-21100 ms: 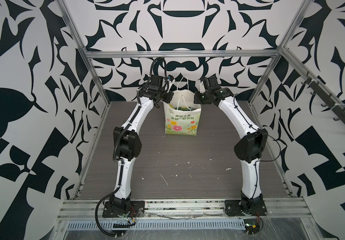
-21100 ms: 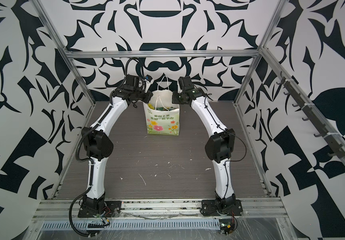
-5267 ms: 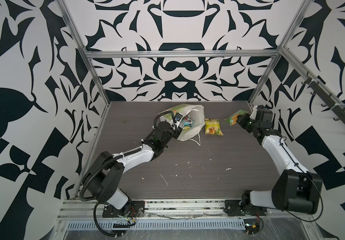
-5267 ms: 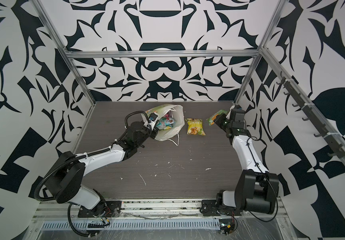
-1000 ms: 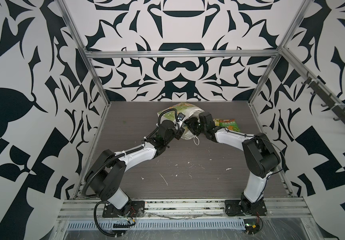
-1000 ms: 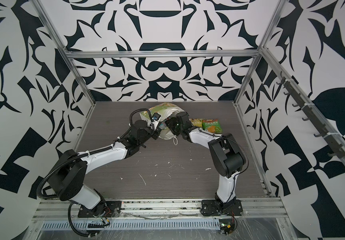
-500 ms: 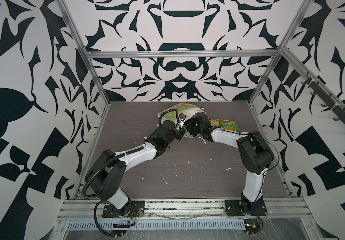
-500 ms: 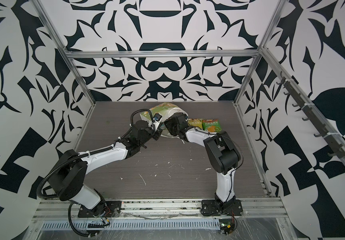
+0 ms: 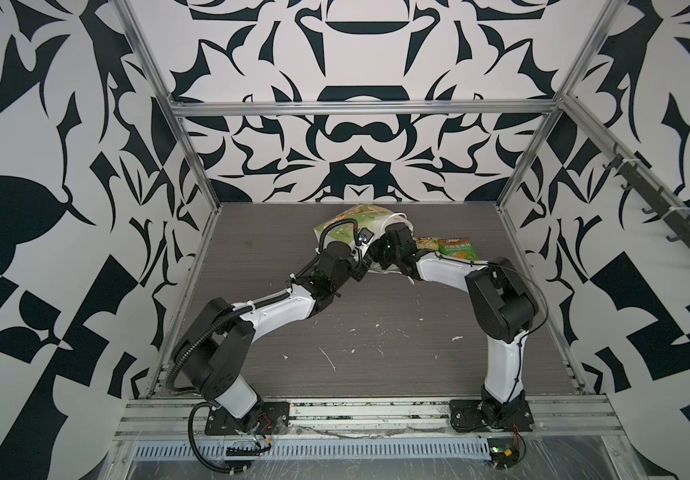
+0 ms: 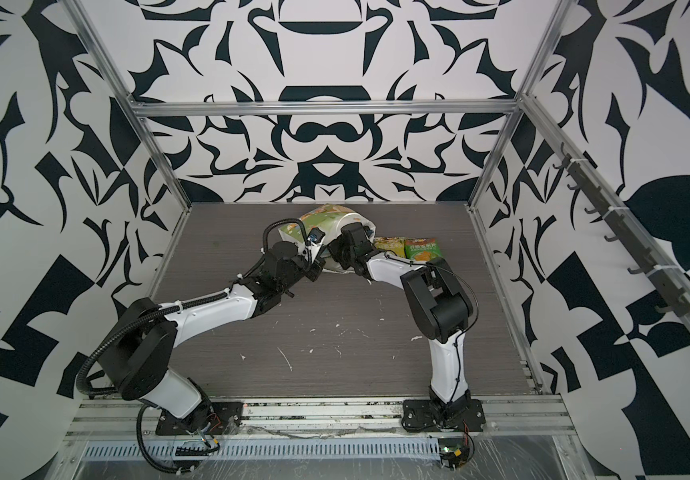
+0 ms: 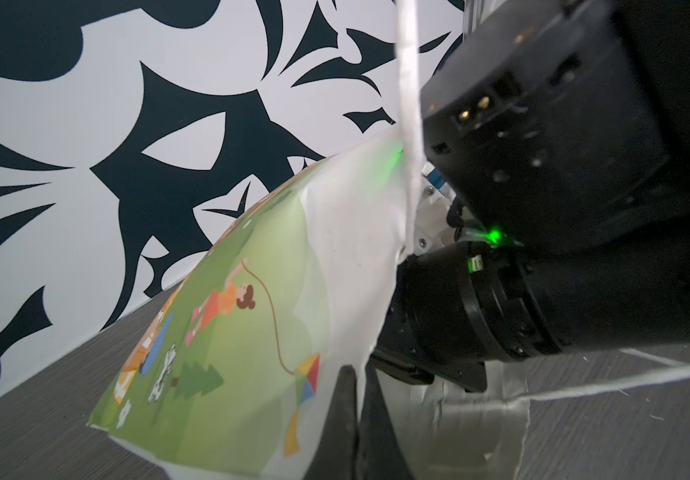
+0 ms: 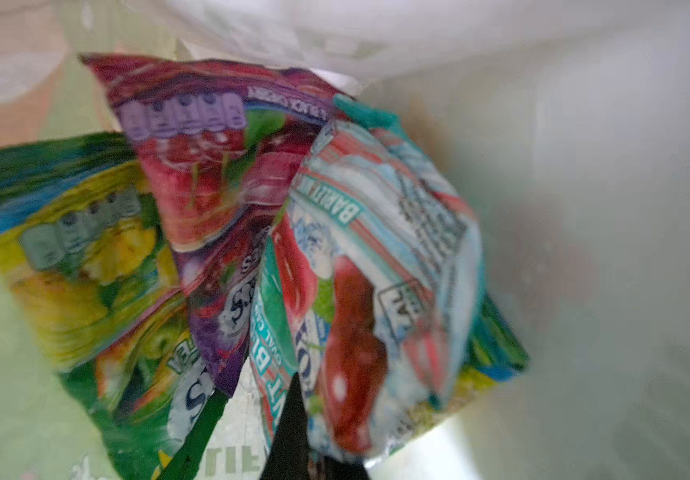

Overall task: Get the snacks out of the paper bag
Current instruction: 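Grasp the teal-and-red candy packet inside the bag with the right gripper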

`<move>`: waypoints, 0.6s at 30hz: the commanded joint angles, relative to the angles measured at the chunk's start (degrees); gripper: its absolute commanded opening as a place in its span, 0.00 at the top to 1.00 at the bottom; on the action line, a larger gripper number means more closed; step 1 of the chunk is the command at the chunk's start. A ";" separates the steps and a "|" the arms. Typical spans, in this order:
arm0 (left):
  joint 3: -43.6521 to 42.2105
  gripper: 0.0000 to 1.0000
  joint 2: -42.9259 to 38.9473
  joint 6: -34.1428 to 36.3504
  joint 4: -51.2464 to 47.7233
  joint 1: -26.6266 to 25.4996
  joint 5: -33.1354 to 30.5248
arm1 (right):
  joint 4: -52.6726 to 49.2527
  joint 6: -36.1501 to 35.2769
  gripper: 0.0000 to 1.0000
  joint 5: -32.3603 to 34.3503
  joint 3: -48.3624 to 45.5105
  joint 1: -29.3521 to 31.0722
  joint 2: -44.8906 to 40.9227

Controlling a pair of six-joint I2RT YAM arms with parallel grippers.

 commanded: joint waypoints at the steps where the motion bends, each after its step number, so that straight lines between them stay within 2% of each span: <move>1: 0.67 1.00 0.59 0.18 2.96 -0.21 -1.55 | -1.24 -2.35 1.00 1.89 -0.19 0.10 -5.01; 18: 1.10 1.00 1.79 0.01 2.97 -0.21 -3.95 | -5.27 -7.29 1.00 1.99 -7.62 0.08 -17.50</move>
